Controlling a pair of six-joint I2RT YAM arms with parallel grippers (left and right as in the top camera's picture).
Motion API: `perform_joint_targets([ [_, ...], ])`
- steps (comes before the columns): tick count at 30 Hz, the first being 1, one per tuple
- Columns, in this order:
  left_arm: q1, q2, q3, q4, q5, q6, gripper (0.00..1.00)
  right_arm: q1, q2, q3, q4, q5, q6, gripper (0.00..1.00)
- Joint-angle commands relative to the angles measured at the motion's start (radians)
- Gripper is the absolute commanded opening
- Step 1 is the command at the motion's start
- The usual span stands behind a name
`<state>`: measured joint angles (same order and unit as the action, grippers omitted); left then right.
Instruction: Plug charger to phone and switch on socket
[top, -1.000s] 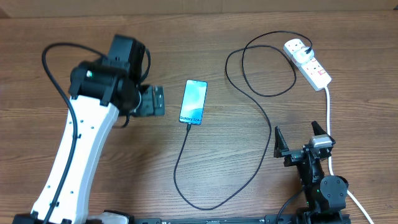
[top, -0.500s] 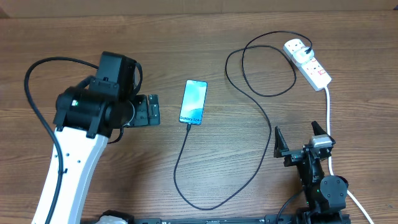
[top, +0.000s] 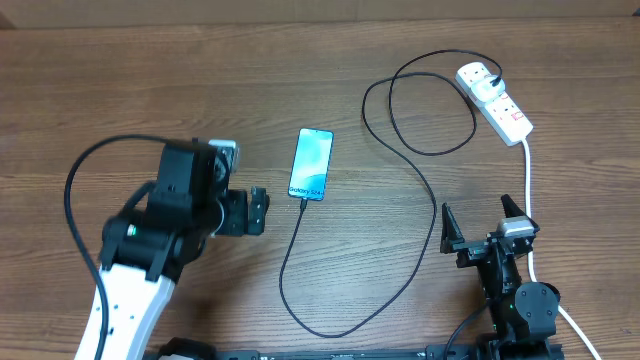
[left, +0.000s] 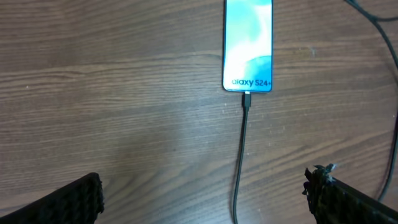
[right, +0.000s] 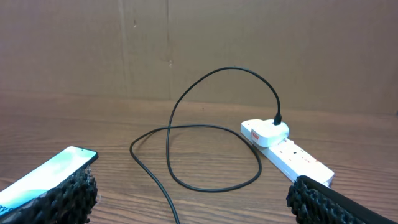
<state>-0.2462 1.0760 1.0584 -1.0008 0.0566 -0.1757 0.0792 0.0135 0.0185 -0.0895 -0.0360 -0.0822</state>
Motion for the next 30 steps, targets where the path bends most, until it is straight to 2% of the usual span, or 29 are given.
perform_joint_targets([
  [1, 0.038, -0.114, -0.103, 0.055, 0.023, 0.024, 0.99, -0.004, -0.011, -0.010, 0.005, 0.009, 0.003, 1.00],
  [4, 0.074, -0.198, -0.186, 0.103, 0.057, 0.060, 1.00, -0.004, -0.011, -0.010, 0.005, 0.009, 0.003, 1.00],
  [7, 0.132, -0.307, -0.275, 0.166, 0.158, 0.120, 1.00, -0.004, -0.011, -0.010, 0.005, 0.009, 0.003, 1.00],
  [11, 0.193, -0.440, -0.363, 0.225, 0.234, 0.129, 1.00, -0.004, -0.011, -0.010, 0.005, 0.009, 0.003, 1.00],
  [22, 0.194, -0.514, -0.446, 0.285, 0.233, 0.140, 0.99, -0.004, -0.011, -0.010, 0.005, 0.009, 0.003, 1.00],
  [30, 0.196, -0.687, -0.546, 0.377, 0.233, 0.139, 1.00, -0.004, -0.011, -0.010, 0.005, 0.009, 0.003, 1.00],
])
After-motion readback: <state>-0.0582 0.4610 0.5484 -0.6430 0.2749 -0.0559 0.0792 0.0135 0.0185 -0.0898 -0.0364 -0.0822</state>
